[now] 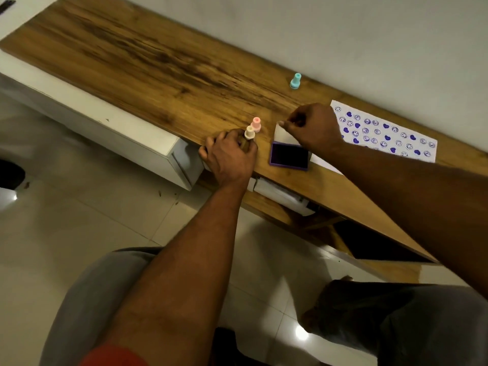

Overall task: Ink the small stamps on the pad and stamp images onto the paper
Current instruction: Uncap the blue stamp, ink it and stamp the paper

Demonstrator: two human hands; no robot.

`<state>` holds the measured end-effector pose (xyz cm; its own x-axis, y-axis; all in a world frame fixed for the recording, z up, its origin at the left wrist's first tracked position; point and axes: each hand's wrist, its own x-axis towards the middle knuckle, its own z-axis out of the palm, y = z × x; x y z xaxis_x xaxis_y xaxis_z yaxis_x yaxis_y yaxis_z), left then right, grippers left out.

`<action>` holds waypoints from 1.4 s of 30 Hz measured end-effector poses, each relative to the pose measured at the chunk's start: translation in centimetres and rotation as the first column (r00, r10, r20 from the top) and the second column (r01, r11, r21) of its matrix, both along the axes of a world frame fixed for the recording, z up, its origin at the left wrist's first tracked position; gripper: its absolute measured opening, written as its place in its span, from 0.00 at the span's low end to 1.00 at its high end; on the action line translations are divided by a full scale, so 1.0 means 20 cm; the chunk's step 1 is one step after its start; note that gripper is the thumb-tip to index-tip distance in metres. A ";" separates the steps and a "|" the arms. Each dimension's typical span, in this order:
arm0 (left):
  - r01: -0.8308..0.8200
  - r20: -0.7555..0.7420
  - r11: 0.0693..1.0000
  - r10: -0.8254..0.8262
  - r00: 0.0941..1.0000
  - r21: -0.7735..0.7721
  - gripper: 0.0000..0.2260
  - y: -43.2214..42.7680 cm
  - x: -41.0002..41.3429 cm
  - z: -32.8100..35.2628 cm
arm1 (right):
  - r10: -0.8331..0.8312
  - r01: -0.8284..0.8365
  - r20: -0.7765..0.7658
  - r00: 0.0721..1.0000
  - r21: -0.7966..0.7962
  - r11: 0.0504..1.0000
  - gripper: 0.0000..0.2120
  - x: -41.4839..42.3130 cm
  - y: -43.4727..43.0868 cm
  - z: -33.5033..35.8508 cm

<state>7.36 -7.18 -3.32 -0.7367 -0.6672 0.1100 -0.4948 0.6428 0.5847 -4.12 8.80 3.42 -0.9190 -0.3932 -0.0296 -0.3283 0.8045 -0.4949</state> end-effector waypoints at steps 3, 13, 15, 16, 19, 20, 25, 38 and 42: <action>-0.012 -0.034 1.000 0.013 0.999 0.016 0.18 -0.01 -0.02 -0.03 | -0.041 0.041 -0.032 0.999 0.012 0.999 0.16 -0.12 0.07 0.00; -0.027 -0.235 0.990 0.060 0.970 0.141 0.38 0.00 -0.02 -0.14 | 0.023 -0.002 -0.058 0.998 0.336 0.942 0.34 -0.60 -0.04 0.02; -0.027 -0.260 0.992 0.058 0.964 0.122 0.37 -0.01 -0.03 -0.16 | 0.061 -0.038 -0.053 0.997 0.357 0.934 0.32 -0.64 -0.11 -0.01; -0.023 -0.276 0.993 0.054 0.960 0.112 0.37 -0.01 -0.03 -0.17 | 0.072 -0.047 -0.056 0.996 0.371 0.928 0.30 -0.65 -0.13 -0.03; -0.008 -0.311 0.993 0.043 0.950 0.114 0.35 -0.02 -0.04 -0.19 | 0.094 -0.054 -0.084 0.992 0.392 0.918 0.20 -0.66 -0.17 -0.06; -0.005 -0.317 0.993 0.043 0.948 0.121 0.34 -0.02 -0.04 -0.20 | 0.107 -0.063 -0.091 0.990 0.388 0.919 0.18 -0.65 -0.18 -0.08; 0.032 -0.307 0.992 0.006 0.952 0.119 0.30 -0.02 -0.01 -0.18 | 0.124 -0.089 -0.055 0.991 0.423 0.902 0.16 -0.55 -0.14 -0.09; 0.363 -0.086 0.919 -0.378 0.922 -0.152 0.23 0.21 0.05 0.14 | 0.097 -0.103 0.138 0.986 0.038 0.994 0.14 0.08 0.17 0.14; 0.424 -0.096 0.893 -0.440 0.893 -0.150 0.16 0.30 0.08 0.17 | 0.086 -0.087 0.144 0.986 0.002 0.996 0.14 0.23 0.26 0.14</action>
